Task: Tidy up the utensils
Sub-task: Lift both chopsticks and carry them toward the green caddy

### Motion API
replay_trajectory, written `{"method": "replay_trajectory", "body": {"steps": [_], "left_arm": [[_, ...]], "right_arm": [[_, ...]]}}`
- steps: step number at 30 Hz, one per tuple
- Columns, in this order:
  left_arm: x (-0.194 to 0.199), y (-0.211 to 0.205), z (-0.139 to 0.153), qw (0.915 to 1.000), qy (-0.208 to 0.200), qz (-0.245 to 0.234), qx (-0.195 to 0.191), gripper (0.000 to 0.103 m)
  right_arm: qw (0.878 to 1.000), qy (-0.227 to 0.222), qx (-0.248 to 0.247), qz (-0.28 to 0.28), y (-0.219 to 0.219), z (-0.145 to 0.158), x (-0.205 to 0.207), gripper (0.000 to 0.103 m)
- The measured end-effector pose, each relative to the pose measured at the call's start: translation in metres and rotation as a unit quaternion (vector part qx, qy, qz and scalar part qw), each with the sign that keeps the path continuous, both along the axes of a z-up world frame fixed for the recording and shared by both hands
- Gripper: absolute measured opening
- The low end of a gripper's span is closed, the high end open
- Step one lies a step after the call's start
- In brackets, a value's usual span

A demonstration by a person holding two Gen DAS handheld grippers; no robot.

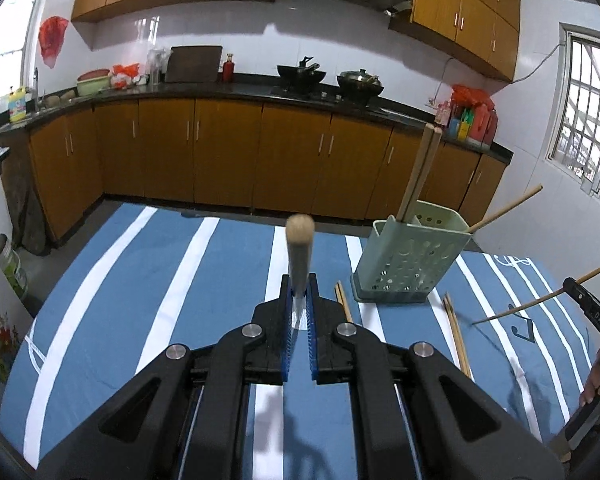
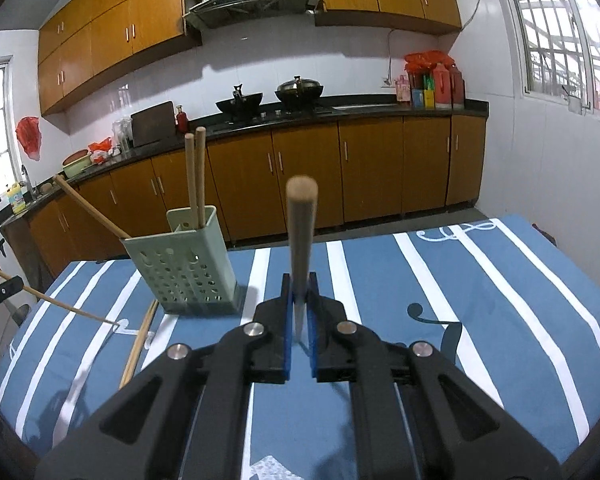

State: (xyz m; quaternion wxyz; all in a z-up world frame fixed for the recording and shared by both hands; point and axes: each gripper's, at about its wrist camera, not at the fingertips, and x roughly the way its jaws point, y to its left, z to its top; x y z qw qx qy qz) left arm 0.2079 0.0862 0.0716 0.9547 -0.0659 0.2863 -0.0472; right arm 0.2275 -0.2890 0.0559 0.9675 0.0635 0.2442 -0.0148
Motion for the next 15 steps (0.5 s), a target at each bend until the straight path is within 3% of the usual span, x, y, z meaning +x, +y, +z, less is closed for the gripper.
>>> {"method": "replay_trajectory", "body": {"steps": [6, 15], "left_arm": [[0.002, -0.003, 0.005, 1.0000, -0.001, -0.007, -0.005, 0.007], [-0.009, -0.027, 0.062, 0.9962, -0.055, -0.066, -0.011, 0.007]], "right_arm": [[1.000, -0.002, 0.001, 0.010, 0.002, 0.008, 0.001, 0.008], [0.991, -0.056, 0.069, 0.104, 0.015, 0.084, -0.011, 0.008]]}}
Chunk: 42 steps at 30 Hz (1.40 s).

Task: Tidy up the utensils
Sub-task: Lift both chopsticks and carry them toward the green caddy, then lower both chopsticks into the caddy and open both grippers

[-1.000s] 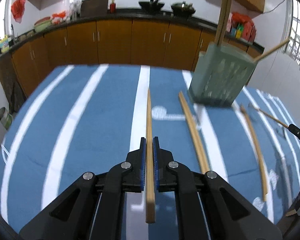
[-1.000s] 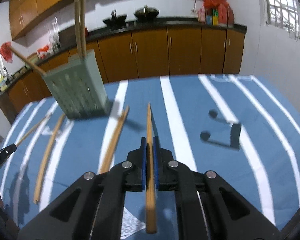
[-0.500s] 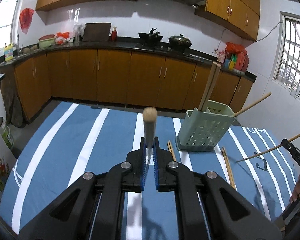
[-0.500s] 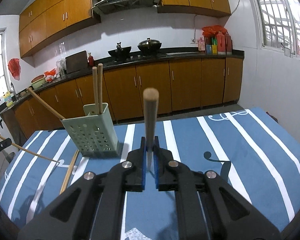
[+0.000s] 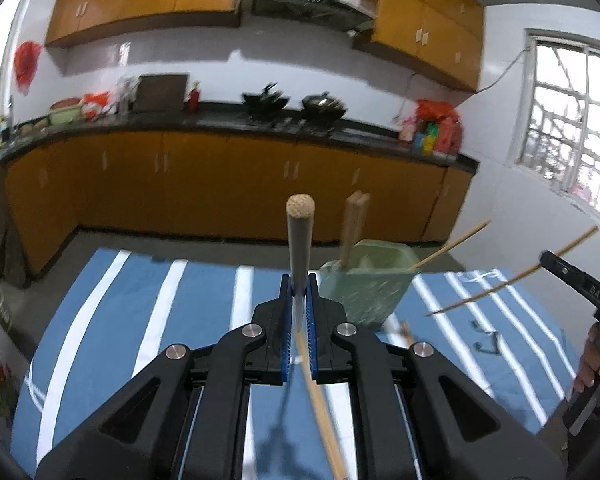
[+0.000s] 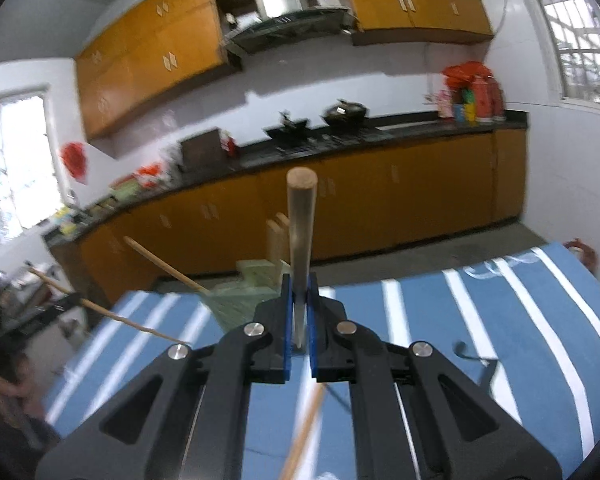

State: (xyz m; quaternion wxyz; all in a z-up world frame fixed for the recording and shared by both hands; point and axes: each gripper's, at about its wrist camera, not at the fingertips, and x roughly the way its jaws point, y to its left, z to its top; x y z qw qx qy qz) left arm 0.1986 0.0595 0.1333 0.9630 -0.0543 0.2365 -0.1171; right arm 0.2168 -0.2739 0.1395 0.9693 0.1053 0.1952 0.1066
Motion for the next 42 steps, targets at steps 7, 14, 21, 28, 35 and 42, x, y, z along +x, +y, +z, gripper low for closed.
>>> {"method": "replay_trajectory", "body": {"steps": [7, 14, 21, 28, 35, 42], "left_arm": [[0.002, -0.032, 0.039, 0.9979, -0.043, -0.047, -0.009, 0.007], [0.030, -0.053, 0.047, 0.9976, -0.061, -0.032, -0.002, 0.007], [0.066, -0.057, 0.021, 0.9995, -0.023, -0.021, -0.006, 0.007], [0.077, -0.059, 0.002, 0.9995, 0.003, -0.025, -0.017, 0.007], [0.077, -0.059, 0.000, 0.9992, 0.011, -0.026, -0.026, 0.014], [0.064, -0.048, 0.013, 0.9990, -0.008, -0.019, -0.041, 0.023]], "right_arm": [[0.999, -0.045, -0.013, 0.013, 0.021, 0.038, 0.010, 0.008], [0.998, -0.038, -0.050, 0.005, 0.043, 0.033, 0.048, 0.008], [0.999, 0.008, -0.051, 0.008, 0.047, 0.009, 0.089, 0.008], [0.998, 0.038, -0.055, 0.016, 0.056, -0.014, 0.107, 0.008], [0.998, 0.032, -0.045, 0.014, 0.056, -0.012, 0.102, 0.016], [0.999, 0.011, -0.031, 0.003, 0.041, 0.000, 0.083, 0.016]]}}
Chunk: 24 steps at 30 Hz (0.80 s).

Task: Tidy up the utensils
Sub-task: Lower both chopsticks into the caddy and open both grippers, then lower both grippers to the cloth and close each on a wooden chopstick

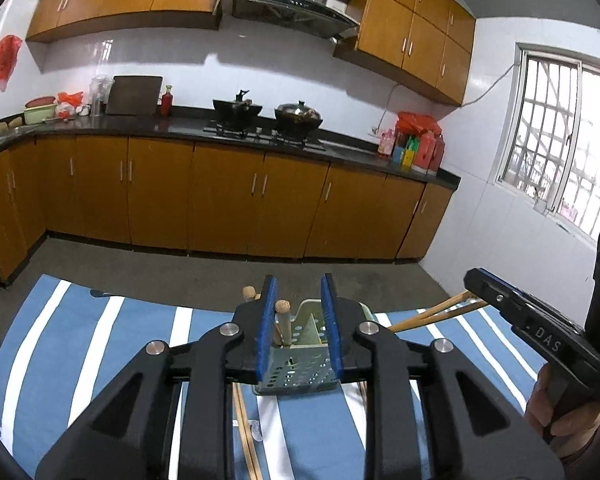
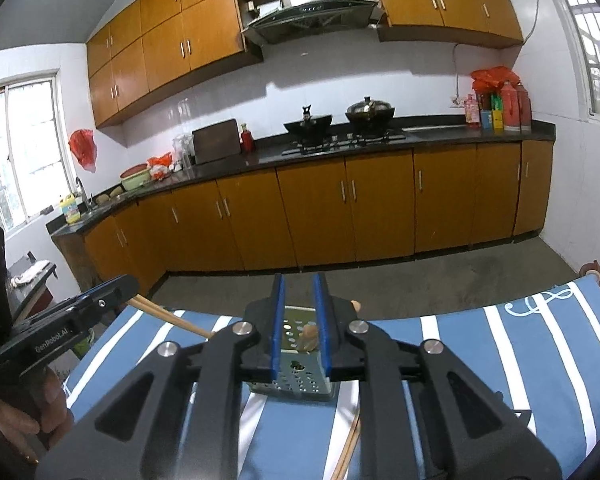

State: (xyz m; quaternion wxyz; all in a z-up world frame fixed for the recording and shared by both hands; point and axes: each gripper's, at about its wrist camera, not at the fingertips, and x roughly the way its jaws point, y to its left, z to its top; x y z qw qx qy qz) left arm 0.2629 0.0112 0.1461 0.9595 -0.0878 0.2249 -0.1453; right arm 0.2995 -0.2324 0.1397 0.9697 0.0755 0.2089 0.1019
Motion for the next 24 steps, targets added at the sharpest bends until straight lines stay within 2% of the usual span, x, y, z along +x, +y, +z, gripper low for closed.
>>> {"method": "replay_trajectory", "body": {"steps": [4, 8, 11, 12, 15, 18, 22, 24], "left_arm": [[-0.015, 0.010, 0.008, 0.9998, -0.017, 0.005, -0.013, 0.024], [-0.036, 0.023, 0.005, 0.9994, -0.026, 0.019, -0.012, 0.024], [-0.047, 0.033, -0.015, 0.9994, -0.012, 0.034, 0.005, 0.024], [-0.048, 0.034, -0.022, 0.9992, -0.006, 0.037, 0.011, 0.024], [-0.048, 0.035, -0.059, 0.9973, 0.039, 0.045, 0.043, 0.024], [-0.046, 0.034, -0.105, 0.9912, 0.096, 0.056, 0.072, 0.024], [-0.052, 0.036, -0.143, 0.9851, 0.148, 0.056, 0.068, 0.024], [-0.053, 0.036, -0.155, 0.9825, 0.165, 0.055, 0.065, 0.024]], "right_arm": [[1.000, -0.021, 0.004, -0.013, -0.013, 0.007, -0.025, 0.017], [0.999, -0.016, -0.003, -0.042, -0.032, -0.007, -0.047, 0.019], [0.998, 0.026, -0.010, -0.065, -0.049, -0.039, -0.055, 0.020], [0.996, 0.055, -0.008, -0.068, -0.054, -0.057, -0.054, 0.020], [0.990, 0.122, -0.005, -0.073, -0.056, -0.101, -0.049, 0.020], [0.979, 0.195, 0.009, -0.055, -0.046, -0.152, -0.047, 0.020], [0.969, 0.243, 0.018, -0.030, -0.027, -0.188, -0.048, 0.020], [0.967, 0.252, 0.012, -0.021, -0.014, -0.197, -0.047, 0.020]]}}
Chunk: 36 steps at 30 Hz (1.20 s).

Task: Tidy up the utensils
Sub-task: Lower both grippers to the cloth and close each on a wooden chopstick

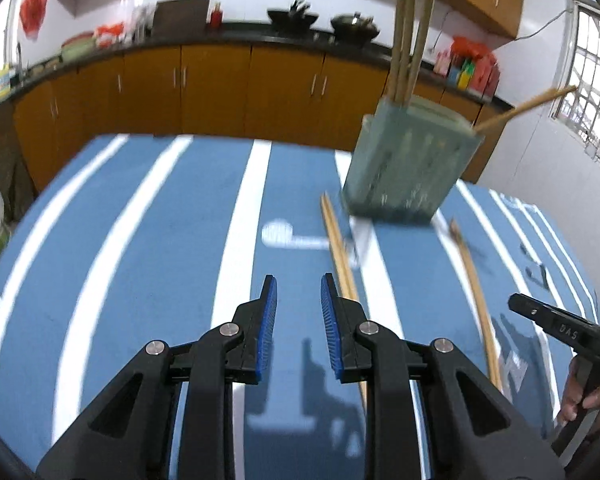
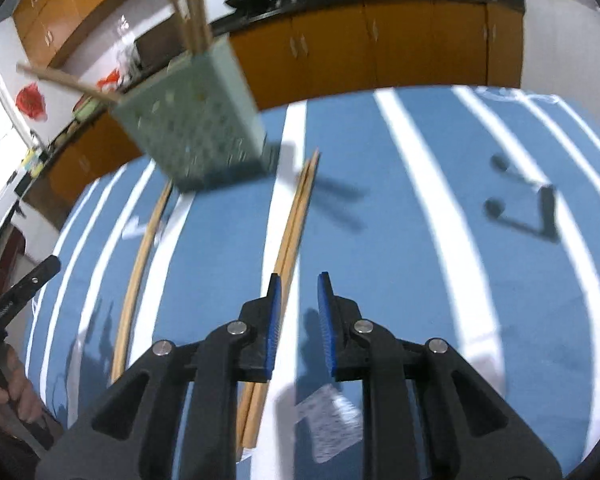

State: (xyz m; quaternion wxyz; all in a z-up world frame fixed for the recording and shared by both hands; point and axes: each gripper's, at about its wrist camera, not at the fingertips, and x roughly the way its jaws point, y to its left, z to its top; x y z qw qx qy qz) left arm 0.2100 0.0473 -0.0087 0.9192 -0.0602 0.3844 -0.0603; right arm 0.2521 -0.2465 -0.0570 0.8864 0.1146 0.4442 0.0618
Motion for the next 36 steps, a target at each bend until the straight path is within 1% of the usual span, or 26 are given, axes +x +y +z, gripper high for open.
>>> {"method": "replay_trajectory", "body": {"steps": [6, 8, 10, 13, 14, 18, 21, 22, 24, 25, 32, 36], "left_arm": [[-0.005, -0.001, -0.015, 0.9998, 0.021, -0.003, -0.004, 0.024], [-0.005, -0.001, -0.019, 0.9997, 0.024, -0.004, -0.004, 0.024], [-0.005, -0.002, -0.022, 0.9996, 0.028, -0.005, -0.005, 0.024], [-0.004, -0.004, -0.025, 0.9994, 0.033, -0.008, -0.007, 0.024], [-0.003, -0.005, -0.026, 0.9993, 0.035, -0.010, -0.008, 0.024], [-0.002, -0.009, -0.031, 0.9987, 0.044, -0.020, -0.016, 0.024], [0.000, -0.014, -0.034, 0.9981, 0.050, -0.029, -0.023, 0.024], [0.000, -0.016, -0.035, 0.9978, 0.052, -0.034, -0.024, 0.024], [-0.001, -0.020, -0.037, 0.9972, 0.055, -0.044, -0.027, 0.023], [-0.001, -0.022, -0.038, 0.9968, 0.056, -0.049, -0.027, 0.023], [0.002, -0.035, -0.049, 0.9949, 0.073, -0.067, -0.019, 0.023], [0.004, -0.040, -0.050, 0.9954, 0.071, -0.065, 0.003, 0.023]], "right_arm": [[1.000, 0.018, -0.019, 0.016, 0.018, -0.018, 0.003, 0.019], [1.000, 0.012, -0.023, 0.017, 0.020, -0.019, 0.003, 0.019], [0.999, 0.007, -0.049, 0.012, 0.019, -0.017, 0.004, 0.018], [0.998, 0.011, -0.062, 0.000, 0.013, -0.019, 0.007, 0.018], [0.998, 0.011, -0.065, -0.005, 0.010, -0.019, 0.007, 0.013], [0.998, 0.009, -0.060, -0.005, 0.007, -0.019, 0.006, 0.014], [0.996, 0.002, -0.089, 0.001, 0.013, -0.020, 0.006, 0.013], [0.995, 0.001, -0.098, -0.008, 0.013, -0.020, 0.007, 0.009], [0.995, 0.000, -0.098, -0.028, 0.007, -0.021, 0.008, 0.009], [0.996, 0.000, -0.088, -0.034, 0.002, -0.021, 0.009, 0.008], [0.995, -0.007, -0.095, -0.028, 0.001, -0.022, 0.008, 0.008], [0.995, -0.008, -0.095, -0.026, 0.001, -0.022, 0.008, 0.008]]}}
